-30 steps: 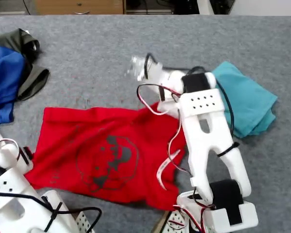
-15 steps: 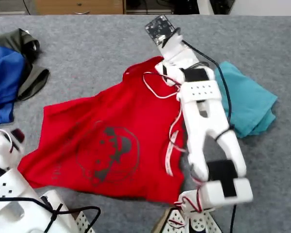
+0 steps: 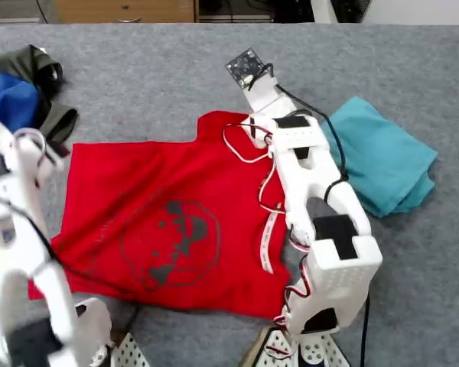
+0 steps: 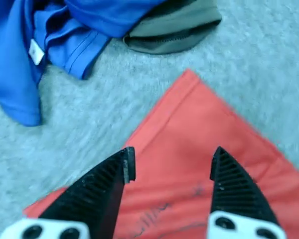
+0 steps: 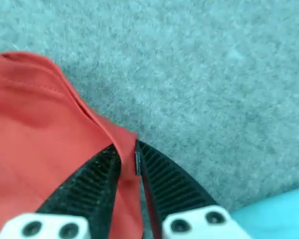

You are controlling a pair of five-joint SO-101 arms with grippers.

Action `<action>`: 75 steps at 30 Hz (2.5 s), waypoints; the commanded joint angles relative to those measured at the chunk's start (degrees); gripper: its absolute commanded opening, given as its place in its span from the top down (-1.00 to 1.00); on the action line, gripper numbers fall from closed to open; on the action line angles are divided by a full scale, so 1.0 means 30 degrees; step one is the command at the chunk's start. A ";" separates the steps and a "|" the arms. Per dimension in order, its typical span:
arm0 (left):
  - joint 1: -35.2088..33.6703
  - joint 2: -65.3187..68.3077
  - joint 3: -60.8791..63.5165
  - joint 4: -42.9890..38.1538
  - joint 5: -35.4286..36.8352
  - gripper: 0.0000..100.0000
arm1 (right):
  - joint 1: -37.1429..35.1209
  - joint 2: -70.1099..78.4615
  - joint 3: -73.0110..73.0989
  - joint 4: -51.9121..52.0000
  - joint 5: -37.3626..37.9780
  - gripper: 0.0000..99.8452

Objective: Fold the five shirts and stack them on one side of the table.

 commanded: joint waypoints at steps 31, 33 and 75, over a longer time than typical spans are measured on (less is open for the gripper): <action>0.2256 2.5714 -2.9714 0.8645 0.5363 0.67 | 0.0308 -0.0044 -0.0161 -0.0645 -0.0029 0.99; 0.2256 2.5744 -3.0652 0.9114 0.5480 0.67 | 0.0308 -0.0044 -0.0161 -0.0645 -0.0029 0.99; 0.2315 2.9055 -3.0505 0.8205 0.6564 0.96 | 0.0044 -0.0044 -0.0132 -0.0645 -0.0029 0.99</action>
